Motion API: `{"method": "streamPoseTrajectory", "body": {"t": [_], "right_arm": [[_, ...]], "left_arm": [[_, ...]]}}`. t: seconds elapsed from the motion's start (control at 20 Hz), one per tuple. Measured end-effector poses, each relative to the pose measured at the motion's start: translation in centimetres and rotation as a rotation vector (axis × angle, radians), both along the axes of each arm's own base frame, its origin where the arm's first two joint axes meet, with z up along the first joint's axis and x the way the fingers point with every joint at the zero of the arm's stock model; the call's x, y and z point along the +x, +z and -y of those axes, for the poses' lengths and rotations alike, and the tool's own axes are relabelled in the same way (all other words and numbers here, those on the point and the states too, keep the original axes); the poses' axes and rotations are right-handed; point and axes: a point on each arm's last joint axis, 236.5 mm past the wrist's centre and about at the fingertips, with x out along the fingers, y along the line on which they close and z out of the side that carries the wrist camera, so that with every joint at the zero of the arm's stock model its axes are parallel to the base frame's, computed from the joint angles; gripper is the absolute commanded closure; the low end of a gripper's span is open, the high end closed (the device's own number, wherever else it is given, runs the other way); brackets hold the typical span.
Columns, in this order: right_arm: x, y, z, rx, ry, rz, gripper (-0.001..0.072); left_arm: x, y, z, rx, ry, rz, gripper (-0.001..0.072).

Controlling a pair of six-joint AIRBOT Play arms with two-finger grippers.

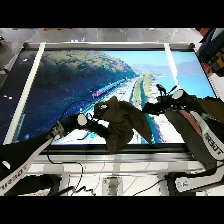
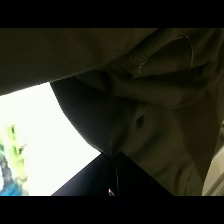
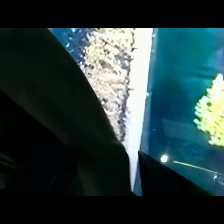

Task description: Fold the clothes and pants, and hang the long-sleeved shirts on hangers.

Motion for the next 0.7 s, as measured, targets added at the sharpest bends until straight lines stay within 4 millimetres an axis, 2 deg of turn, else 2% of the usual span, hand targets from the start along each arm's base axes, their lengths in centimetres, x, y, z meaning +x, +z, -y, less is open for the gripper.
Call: {"method": "streamPoseTrajectory", "body": {"t": [0.1,0.15,0.2,0.35,0.45,0.55,0.7], "right_arm": [[0.6,-0.7,-1.0,0.005,0.02,0.003,0.0316],[0.8,-0.9,-1.5,0.008,0.029,0.005,0.0447],[1.0,-1.0,-1.9,0.008,0.035,0.011,0.0689],[1.7,-0.9,-2.9,0.007,0.051,0.036,0.0699],[2.9,0.4,-3.0,0.008,0.051,0.08,0.07],[4.9,3.5,-2.4,0.011,0.036,0.161,0.07],[8.1,10.7,0.2,-0.002,-0.012,0.337,0.07]], "left_arm": [[0.3,0.0,-0.2,0.009,-0.006,0.016,0.0695],[0.4,0.0,-0.3,0.014,-0.011,0.023,0.0695],[0.6,0.1,-0.3,0.015,-0.01,0.03,0.0695],[1.2,0.9,-0.7,0.008,0.026,0.038,0.0695],[2.4,2.3,-1.6,-0.01,0.091,0.045,0.0696],[4.1,4.8,-3.5,-0.04,0.172,0.071,0.0696],[7.6,10.6,-8.8,-0.102,0.336,0.181,0.0695]]}}
